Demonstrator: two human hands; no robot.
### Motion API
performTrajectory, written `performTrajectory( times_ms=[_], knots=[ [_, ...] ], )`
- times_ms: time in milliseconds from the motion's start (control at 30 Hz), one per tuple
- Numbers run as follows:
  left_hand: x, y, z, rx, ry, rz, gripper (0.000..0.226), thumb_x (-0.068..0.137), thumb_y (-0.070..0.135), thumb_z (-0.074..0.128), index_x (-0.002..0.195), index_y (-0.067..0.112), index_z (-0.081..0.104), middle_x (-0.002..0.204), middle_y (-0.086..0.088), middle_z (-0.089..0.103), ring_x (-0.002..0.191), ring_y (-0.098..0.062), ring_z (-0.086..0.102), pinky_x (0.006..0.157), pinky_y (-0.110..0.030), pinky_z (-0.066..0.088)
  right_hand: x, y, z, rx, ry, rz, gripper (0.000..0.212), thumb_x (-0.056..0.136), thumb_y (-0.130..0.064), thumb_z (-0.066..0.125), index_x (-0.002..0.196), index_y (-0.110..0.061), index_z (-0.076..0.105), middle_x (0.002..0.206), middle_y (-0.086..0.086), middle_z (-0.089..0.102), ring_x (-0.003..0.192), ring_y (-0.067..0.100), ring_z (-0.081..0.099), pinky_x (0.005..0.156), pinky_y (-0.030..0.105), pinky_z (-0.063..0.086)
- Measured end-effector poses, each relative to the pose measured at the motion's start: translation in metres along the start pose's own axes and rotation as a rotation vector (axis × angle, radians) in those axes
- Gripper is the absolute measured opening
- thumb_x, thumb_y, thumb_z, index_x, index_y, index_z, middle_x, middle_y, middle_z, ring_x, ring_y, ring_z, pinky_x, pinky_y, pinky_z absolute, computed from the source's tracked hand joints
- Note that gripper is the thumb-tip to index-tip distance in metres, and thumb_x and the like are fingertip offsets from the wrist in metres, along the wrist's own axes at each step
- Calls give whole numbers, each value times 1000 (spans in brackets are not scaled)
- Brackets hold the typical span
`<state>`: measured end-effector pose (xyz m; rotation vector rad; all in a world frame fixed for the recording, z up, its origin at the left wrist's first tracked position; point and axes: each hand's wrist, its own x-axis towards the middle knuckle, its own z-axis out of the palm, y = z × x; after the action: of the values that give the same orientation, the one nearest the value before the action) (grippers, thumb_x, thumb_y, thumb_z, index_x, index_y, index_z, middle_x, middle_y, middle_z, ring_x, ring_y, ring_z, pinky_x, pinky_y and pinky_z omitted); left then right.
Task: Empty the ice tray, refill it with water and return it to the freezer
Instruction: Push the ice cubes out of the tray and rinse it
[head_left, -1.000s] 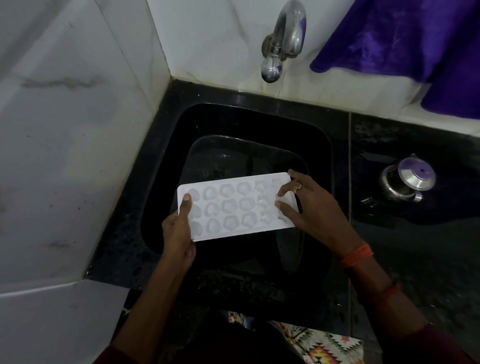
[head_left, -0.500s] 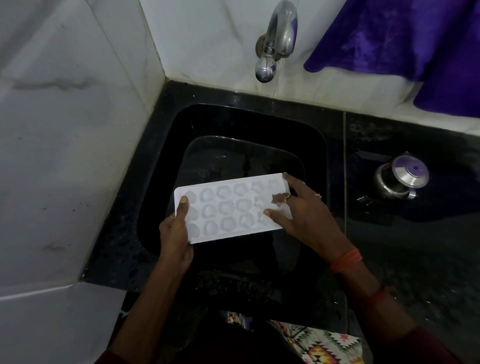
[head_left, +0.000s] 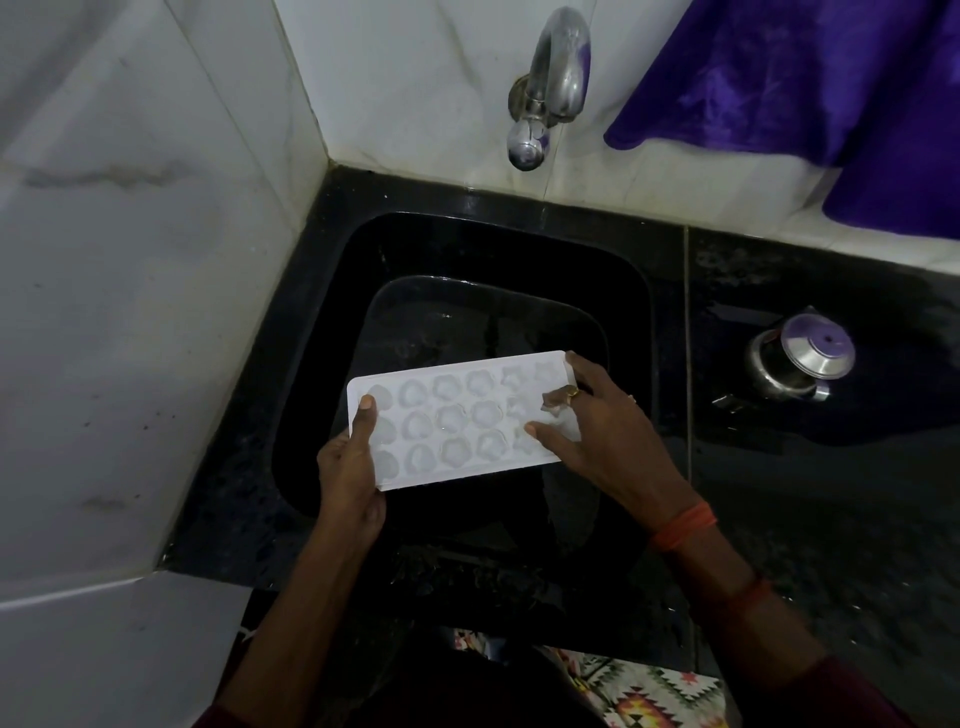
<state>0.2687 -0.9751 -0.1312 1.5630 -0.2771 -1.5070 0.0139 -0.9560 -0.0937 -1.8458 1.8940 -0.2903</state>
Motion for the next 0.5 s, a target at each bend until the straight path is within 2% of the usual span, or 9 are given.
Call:
performTrajectory(
  times_ms=[233,333,500],
  knots=[
    [0,2,3,-13,5,14,29,94,36,69,90,8,73,87,-9,79,74,-25,77,53,-35,60,1,0,-2,27,20,6,47,83,-51,74,113,-14,71,156,1,39,130,21,55,105,41,49],
    [0,3,3,-11,-1,15,29,94,36,69,91,8,73,87,-8,79,74,-25,77,54,-35,60,2,1,-1,17,15,-3,51,84,-51,74,115,-11,72,156,3,40,127,23,58,105,41,50],
    [1,3,2,1,-2,11,30,94,37,69,93,8,73,89,-9,79,76,-26,77,55,-36,61,3,4,-1,28,26,-3,48,80,-53,76,106,-13,73,151,1,48,128,20,57,105,37,48]
  ],
)
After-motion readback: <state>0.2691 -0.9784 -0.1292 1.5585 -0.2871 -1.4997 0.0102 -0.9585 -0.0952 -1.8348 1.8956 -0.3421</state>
